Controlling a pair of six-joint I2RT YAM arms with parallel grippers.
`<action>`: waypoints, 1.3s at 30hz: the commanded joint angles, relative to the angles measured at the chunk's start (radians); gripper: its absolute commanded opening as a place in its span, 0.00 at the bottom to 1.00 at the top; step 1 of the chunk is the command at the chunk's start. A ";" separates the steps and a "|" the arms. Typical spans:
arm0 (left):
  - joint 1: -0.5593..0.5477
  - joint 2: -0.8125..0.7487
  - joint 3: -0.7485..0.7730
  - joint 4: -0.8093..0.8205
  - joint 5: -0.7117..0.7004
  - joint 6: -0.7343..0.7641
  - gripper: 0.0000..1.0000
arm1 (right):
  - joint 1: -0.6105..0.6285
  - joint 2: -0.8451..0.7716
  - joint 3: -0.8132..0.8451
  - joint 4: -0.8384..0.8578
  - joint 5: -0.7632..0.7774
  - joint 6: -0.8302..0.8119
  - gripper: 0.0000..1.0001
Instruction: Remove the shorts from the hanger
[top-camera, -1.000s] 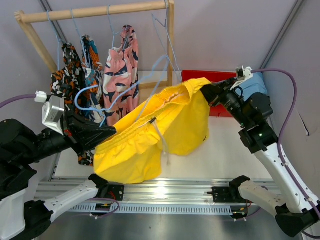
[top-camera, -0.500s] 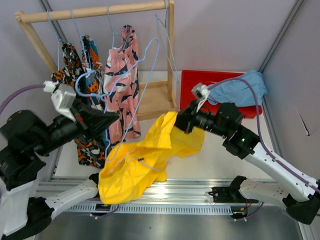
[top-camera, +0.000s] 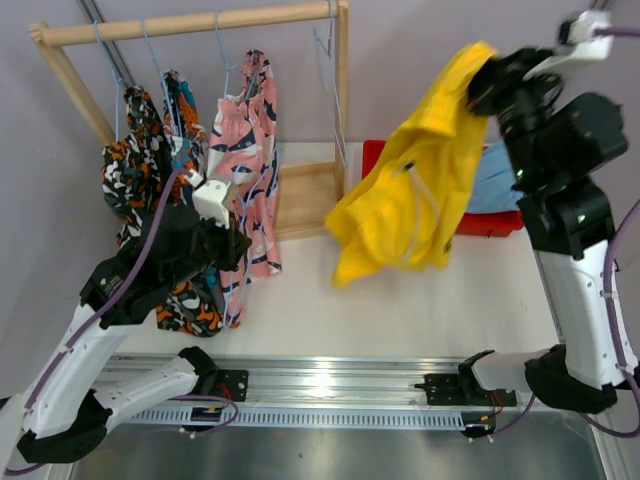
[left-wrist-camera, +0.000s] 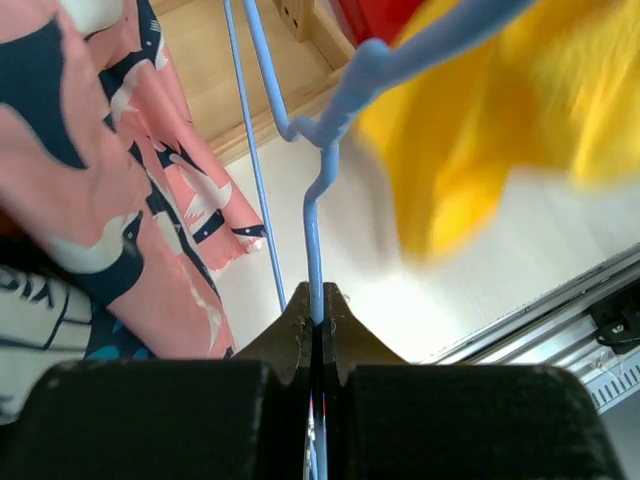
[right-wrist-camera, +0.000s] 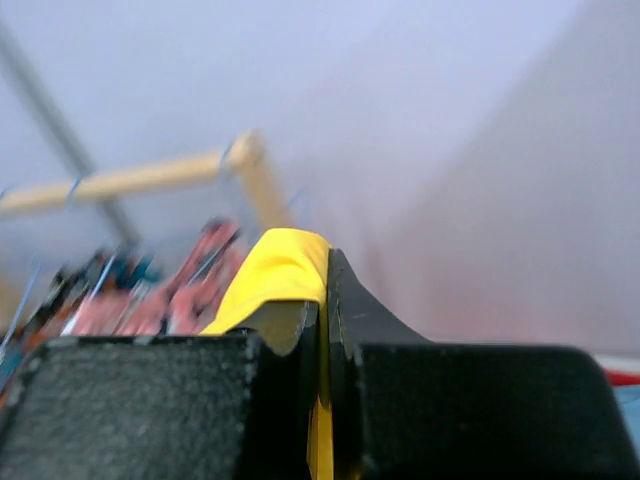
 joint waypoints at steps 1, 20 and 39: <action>-0.003 -0.054 -0.014 0.062 -0.029 -0.024 0.00 | -0.131 0.153 0.220 0.088 0.041 -0.058 0.00; 0.187 0.378 0.352 0.229 -0.015 0.047 0.00 | -0.322 0.358 -0.550 0.242 0.029 0.251 0.99; 0.247 1.007 1.135 0.272 0.042 0.041 0.00 | -0.179 -0.107 -1.232 0.501 -0.056 0.397 0.98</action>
